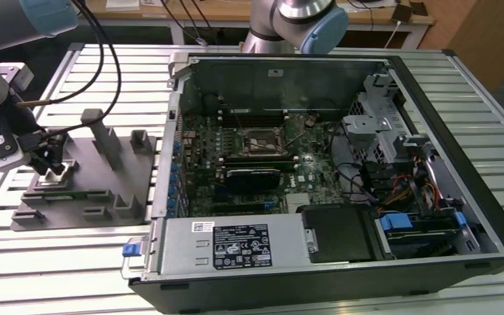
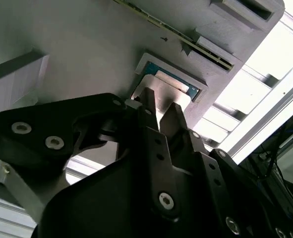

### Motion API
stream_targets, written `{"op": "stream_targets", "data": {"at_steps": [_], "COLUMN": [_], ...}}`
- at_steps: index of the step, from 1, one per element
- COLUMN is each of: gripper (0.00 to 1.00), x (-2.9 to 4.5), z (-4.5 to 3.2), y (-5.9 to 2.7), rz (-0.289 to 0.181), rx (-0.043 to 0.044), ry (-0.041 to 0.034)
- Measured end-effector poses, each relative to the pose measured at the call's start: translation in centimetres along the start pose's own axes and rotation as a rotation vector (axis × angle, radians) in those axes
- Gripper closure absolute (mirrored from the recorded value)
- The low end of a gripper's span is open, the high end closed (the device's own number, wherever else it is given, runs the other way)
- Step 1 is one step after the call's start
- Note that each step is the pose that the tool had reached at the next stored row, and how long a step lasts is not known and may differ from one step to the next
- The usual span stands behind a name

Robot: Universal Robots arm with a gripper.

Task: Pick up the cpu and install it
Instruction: 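Pick up the cpu and move it towards the insertion slot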

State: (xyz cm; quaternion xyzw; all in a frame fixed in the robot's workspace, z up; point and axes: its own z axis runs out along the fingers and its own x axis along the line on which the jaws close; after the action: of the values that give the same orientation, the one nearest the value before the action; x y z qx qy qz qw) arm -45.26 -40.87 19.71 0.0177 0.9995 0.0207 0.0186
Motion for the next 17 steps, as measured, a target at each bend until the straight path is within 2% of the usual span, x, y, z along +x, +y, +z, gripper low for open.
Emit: {"op": "stream_targets", "data": {"at_steps": [2, 3, 5, 7, 8, 17], "gripper": [0.59, 0.59, 0.47, 0.47, 0.41, 0.41], "x": [0.0, 0.0, 0.0, 0.01, 0.01, 0.03], "z": [0.0, 0.0, 0.0, 0.0, 0.0, 0.53], "y": [0.0, 0.0, 0.0, 0.0, 0.0, -0.02], "rz": [0.0, 0.0, 0.0, 0.0, 0.0, -0.004], "rx": [0.0, 0.0, 0.0001, 0.0, 0.0, -0.0001], "ry": [0.0, 0.0, 0.0, 0.0, 0.0, 0.0002]}}
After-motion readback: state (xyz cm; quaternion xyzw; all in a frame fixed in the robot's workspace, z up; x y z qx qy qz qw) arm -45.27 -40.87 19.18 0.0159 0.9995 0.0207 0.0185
